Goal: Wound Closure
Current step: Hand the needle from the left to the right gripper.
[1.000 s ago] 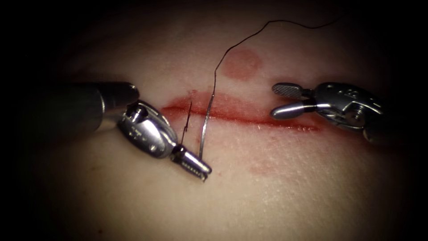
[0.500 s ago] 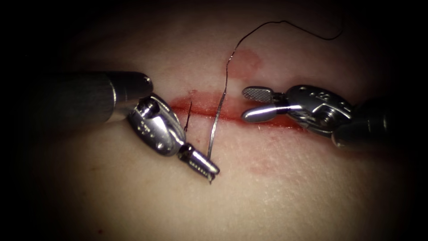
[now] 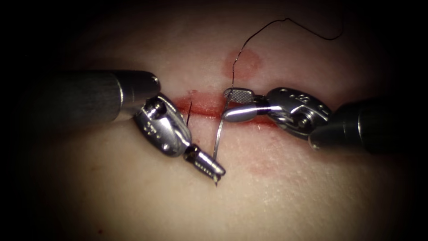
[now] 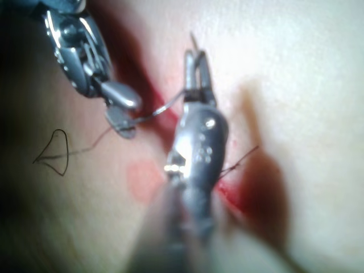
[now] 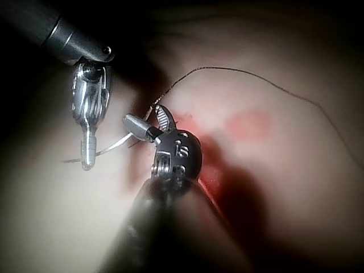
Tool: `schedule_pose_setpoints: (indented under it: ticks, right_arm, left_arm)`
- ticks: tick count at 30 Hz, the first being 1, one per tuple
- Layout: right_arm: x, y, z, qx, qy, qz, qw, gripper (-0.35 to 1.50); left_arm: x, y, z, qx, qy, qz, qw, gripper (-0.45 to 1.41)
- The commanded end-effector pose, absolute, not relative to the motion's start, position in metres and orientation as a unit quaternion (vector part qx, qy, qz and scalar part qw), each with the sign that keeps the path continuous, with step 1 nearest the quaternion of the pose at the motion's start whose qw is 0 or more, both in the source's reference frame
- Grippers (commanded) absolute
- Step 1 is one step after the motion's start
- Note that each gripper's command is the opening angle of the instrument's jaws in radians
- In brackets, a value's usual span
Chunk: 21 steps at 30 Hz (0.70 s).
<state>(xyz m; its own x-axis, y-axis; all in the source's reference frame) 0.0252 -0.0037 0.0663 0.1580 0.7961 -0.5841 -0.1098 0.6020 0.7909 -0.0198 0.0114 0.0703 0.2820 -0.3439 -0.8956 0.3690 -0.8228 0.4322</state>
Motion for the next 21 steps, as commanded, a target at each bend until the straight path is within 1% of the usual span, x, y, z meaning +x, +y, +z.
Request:
schedule_pose_setpoints:
  ticks: [1, 9, 14, 18, 20, 21]
  right_arm:
    - [0.026, -0.0043, 0.0669, 0.313, 0.562, 0.323, 0.694, 0.7]
    - [0.0266, -0.0051, 0.0673, 0.322, 0.562, 0.327, 0.688, 0.68]
    - [0.0266, -0.0052, 0.0673, 0.327, 0.563, 0.332, 0.682, 0.48]
    - [0.0268, -0.0053, 0.0674, 0.331, 0.563, 0.335, 0.679, 0.38]
    - [0.0269, -0.0054, 0.0675, 0.335, 0.563, 0.334, 0.677, 0.36]
    - [0.027, -0.0055, 0.0675, 0.336, 0.564, 0.332, 0.677, 0.31]
  left_arm:
    - [-0.0202, 0.0113, 0.0709, 0.744, 0.009, -0.599, 0.297, -0.35]
    - [-0.0203, 0.0112, 0.0709, 0.742, 0.007, -0.601, 0.297, -0.35]
    - [-0.0203, 0.0111, 0.071, 0.742, 0.007, -0.601, 0.297, -0.35]
    - [-0.0204, 0.011, 0.0711, 0.741, 0.007, -0.601, 0.298, -0.35]
    - [-0.0205, 0.011, 0.0711, 0.741, 0.006, -0.602, 0.298, -0.35]
    - [-0.0205, 0.011, 0.0711, 0.741, 0.006, -0.602, 0.298, -0.35]
